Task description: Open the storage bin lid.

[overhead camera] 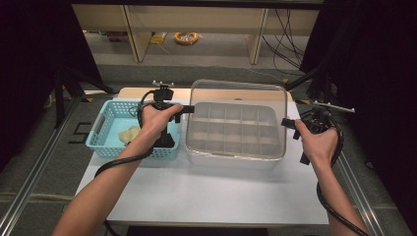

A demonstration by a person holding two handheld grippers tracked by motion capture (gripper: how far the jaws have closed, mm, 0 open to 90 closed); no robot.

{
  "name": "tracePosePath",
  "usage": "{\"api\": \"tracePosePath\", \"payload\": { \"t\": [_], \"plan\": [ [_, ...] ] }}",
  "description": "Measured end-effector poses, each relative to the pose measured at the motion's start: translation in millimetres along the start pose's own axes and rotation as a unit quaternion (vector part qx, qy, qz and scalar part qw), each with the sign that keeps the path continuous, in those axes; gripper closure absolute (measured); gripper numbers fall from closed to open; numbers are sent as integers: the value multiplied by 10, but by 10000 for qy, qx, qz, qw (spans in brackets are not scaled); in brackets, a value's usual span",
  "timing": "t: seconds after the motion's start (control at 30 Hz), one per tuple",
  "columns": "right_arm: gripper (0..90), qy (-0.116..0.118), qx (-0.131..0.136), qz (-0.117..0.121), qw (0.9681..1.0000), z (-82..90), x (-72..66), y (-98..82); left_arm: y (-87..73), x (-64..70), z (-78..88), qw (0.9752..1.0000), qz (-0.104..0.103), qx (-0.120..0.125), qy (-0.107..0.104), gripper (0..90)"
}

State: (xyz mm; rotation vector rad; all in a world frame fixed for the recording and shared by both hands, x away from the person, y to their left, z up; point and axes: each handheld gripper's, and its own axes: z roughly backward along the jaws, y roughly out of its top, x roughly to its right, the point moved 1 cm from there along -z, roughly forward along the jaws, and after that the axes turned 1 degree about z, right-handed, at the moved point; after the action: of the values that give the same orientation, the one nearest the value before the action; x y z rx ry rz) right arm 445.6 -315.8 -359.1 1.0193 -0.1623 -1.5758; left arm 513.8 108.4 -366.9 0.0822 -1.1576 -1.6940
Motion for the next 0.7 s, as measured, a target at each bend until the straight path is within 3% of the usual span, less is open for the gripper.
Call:
{"api": "tracePosePath", "payload": {
  "t": [0.1,0.13,0.17,0.2,0.33,0.37,0.4,0.43,0.6,0.7],
  "plan": [
    [692,31,-2,12,10000,22,-15,-8,-8,5,25,10000,-15,7,-1,678],
    [694,18,6,141,9999,34,-4,-6,-10,7,34,10000,-3,13,-20,678],
    [694,74,-5,8,10000,37,-20,-11,-10,8,50,10000,-25,12,-26,678],
    [695,68,38,133,9999,50,-16,-8,-11,10,56,10000,-34,24,-32,679],
    [696,47,-16,-122,9999,88,-89,-28,-24,18,93,10000,-35,12,-33,679],
    [696,29,44,108,9999,83,-65,-27,-33,16,102,10000,-60,-7,-36,679],
    [696,61,-23,-44,10000,105,-92,-36,-43,19,110,10000,-52,-4,-44,679],
    [696,-1,48,225,9997,91,-56,-38,-49,20,116,10000,-53,-1,-51,680],
    [703,87,-29,-9,10000,140,-89,-89,-76,29,164,10000,-65,-19,-72,682],
    [703,119,-18,21,9999,142,-83,-105,-89,44,195,9999,-98,19,-73,683]
  ]
}}
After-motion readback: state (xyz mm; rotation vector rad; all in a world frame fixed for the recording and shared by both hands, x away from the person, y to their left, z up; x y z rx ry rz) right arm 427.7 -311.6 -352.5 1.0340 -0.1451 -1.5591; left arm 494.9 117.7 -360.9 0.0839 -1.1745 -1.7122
